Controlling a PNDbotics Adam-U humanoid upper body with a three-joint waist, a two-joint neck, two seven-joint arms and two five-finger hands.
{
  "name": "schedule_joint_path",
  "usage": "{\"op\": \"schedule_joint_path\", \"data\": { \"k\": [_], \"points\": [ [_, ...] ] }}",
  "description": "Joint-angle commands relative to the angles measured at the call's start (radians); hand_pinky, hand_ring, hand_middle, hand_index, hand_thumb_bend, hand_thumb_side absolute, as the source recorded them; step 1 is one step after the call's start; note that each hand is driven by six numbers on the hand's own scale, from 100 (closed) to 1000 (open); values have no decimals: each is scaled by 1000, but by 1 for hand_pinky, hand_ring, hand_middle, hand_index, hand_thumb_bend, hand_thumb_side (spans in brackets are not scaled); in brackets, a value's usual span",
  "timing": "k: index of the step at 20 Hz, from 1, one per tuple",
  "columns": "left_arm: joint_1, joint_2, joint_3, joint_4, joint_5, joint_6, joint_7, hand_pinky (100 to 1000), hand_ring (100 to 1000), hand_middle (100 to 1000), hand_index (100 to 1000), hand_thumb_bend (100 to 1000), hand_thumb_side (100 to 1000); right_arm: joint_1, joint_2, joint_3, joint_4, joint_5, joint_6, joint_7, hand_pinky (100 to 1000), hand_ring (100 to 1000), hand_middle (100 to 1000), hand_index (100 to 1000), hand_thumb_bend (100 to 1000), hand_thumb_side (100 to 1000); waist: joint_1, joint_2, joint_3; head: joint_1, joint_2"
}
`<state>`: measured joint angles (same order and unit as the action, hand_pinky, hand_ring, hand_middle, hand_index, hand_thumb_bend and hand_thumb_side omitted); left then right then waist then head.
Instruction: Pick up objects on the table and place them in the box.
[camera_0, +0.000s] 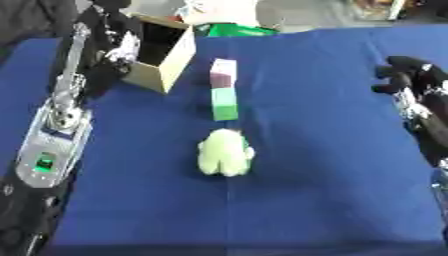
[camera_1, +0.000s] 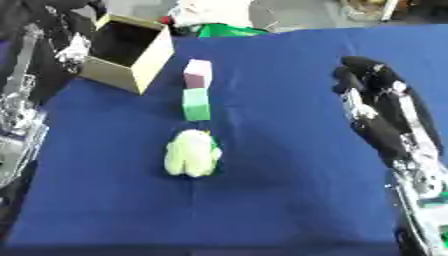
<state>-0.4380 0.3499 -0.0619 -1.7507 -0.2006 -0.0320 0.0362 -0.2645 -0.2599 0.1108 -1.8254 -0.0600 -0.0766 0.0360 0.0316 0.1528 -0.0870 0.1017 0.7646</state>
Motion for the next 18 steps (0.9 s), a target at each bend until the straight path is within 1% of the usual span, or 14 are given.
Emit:
{"op": "schedule_joint_path", "data": {
  "k": [1, 5, 8, 13, 16, 18],
  "points": [
    [-30, 66, -24, 0, -11, -5, -33, 530, 621, 556, 817, 205, 540, -11, -16, -7, -14, -2, 0, 1, 742, 841, 635, 799, 100, 429, 1, -18, -1, 2, 5],
    [-61, 125, -77, 22, -25, -16, -90, 541, 626, 563, 820, 208, 544, -10, -17, -6, -13, -1, 0, 2, 742, 841, 635, 799, 100, 429, 3, -20, -4, 2, 5],
    [-84, 150, -121, 38, -34, -25, -138, 548, 629, 568, 823, 213, 550, -10, -17, -4, -12, -1, 0, 3, 742, 841, 635, 799, 100, 429, 4, -20, -5, 3, 5],
    [-128, 187, -200, 60, -67, -44, -222, 568, 634, 579, 828, 254, 546, -9, -18, -3, -12, -1, 0, 4, 742, 841, 635, 799, 100, 428, 5, -22, -9, 5, 5],
    [-155, 198, -262, 79, -91, -61, -273, 581, 638, 587, 824, 279, 510, -9, -19, -2, -12, -1, 0, 5, 742, 841, 635, 799, 100, 428, 6, -23, -11, 6, 5],
    [-171, 201, -300, 97, -113, -72, -306, 596, 644, 598, 829, 320, 485, -9, -19, -1, -11, -1, 0, 5, 742, 841, 635, 799, 100, 428, 6, -23, -12, 7, 5]
  ]
}}
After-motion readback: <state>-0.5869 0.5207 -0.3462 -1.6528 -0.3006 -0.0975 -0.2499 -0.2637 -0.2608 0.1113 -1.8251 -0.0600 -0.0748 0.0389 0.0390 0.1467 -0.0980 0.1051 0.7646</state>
